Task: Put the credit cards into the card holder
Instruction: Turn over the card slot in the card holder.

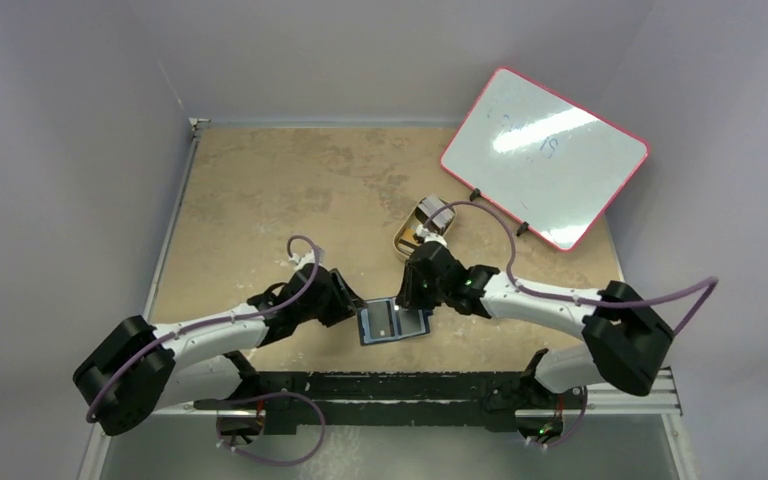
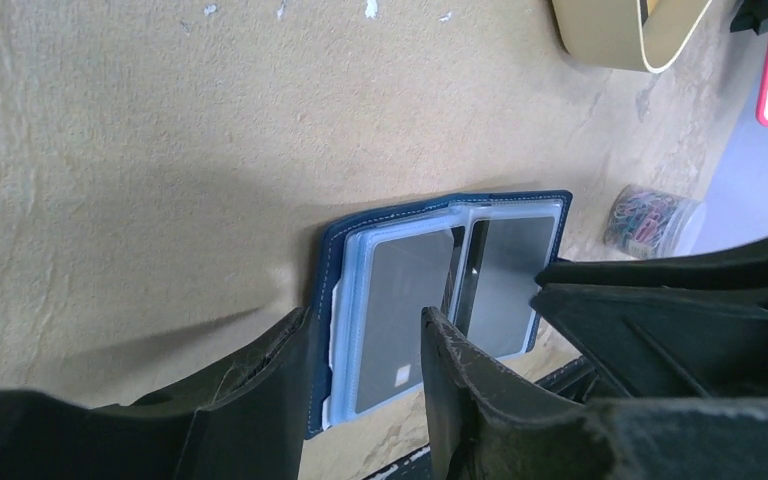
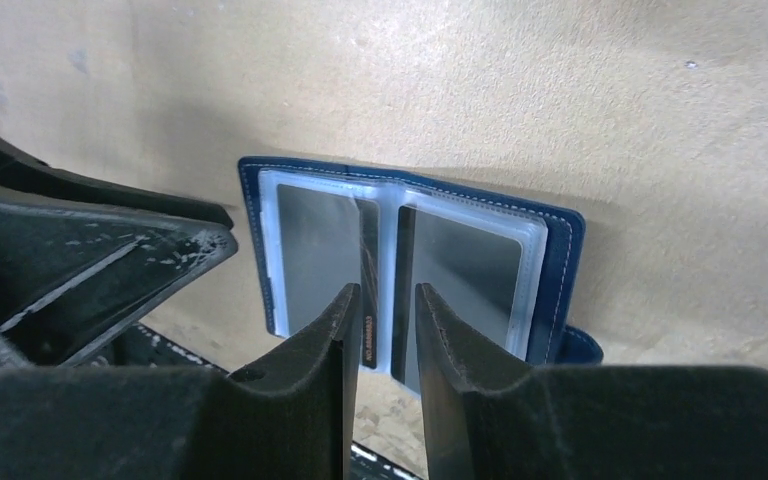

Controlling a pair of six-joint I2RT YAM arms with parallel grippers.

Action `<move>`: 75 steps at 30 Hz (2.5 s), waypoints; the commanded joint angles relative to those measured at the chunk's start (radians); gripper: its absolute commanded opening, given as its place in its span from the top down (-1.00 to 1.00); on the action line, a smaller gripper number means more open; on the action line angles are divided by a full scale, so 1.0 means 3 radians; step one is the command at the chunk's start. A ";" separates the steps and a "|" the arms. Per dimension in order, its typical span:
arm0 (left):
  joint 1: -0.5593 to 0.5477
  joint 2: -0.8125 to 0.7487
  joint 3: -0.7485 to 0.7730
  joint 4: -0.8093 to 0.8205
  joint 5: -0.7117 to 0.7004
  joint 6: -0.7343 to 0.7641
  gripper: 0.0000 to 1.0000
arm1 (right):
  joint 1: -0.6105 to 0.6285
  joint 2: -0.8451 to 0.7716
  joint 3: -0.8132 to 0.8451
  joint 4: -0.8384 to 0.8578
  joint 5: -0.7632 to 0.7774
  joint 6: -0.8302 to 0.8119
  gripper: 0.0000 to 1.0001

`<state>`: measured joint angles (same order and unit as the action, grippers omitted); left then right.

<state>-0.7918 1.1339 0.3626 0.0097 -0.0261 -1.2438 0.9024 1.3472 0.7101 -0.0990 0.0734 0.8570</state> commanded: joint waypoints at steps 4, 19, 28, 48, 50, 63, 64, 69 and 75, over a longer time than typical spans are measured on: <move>0.0120 0.0069 -0.0176 0.0607 0.0236 0.0064 0.15 | 0.0006 0.0347 0.0140 0.0140 -0.0158 -0.0151 0.47; 0.0123 0.0090 -0.0406 0.1300 0.0444 0.0074 0.21 | 0.0008 0.0460 -0.0214 0.0335 -0.0168 -0.0011 0.56; 0.0123 0.0191 -0.0469 0.1692 0.0560 0.0021 0.62 | 0.0005 0.0435 -0.0264 0.0369 -0.0189 0.0011 0.56; 0.0123 0.0228 -0.0524 0.2019 0.0599 -0.0069 0.95 | 0.0008 0.0391 -0.0309 0.0385 -0.0173 0.0026 0.52; 0.0123 0.0287 -0.0533 0.2090 0.0638 -0.0078 0.97 | 0.0006 0.0395 -0.0311 0.0390 -0.0177 0.0023 0.52; 0.0123 0.0366 -0.0611 0.2365 0.0664 -0.0171 0.80 | 0.0009 0.0393 -0.0306 0.0380 -0.0178 0.0023 0.51; 0.0123 0.0374 -0.0614 0.2362 0.0662 -0.0170 0.76 | 0.0005 0.0394 -0.0303 0.0378 -0.0176 0.0022 0.51; 0.0123 0.0386 -0.0639 0.2471 0.0683 -0.0200 1.00 | 0.0006 0.0402 -0.0298 0.0384 -0.0173 0.0022 0.50; 0.0121 0.0320 -0.0651 0.2458 0.0656 -0.0198 0.81 | 0.0009 0.0398 -0.0285 0.0380 -0.0162 0.0019 0.50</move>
<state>-0.7586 1.2526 0.1661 0.6506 0.1642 -1.2938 0.9024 1.4719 0.6392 0.0624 0.0074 0.8707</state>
